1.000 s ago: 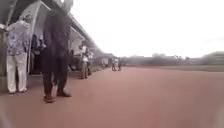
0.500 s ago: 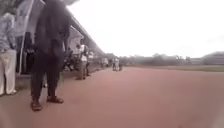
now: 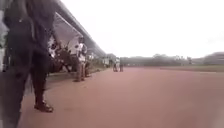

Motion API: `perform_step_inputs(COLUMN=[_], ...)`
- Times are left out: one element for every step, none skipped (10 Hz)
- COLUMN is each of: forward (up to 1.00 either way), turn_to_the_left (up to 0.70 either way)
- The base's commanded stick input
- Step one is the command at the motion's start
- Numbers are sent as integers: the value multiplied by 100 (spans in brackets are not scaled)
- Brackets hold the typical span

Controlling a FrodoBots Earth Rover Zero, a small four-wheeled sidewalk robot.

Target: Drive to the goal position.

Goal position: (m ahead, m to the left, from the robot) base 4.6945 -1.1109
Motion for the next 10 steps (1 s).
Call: perform_step_inputs(forward=[70,70,70,70,70,70,70,70,70,70], turn_to_the_left=[1,1,1,1,1,1,1,1,1,1])
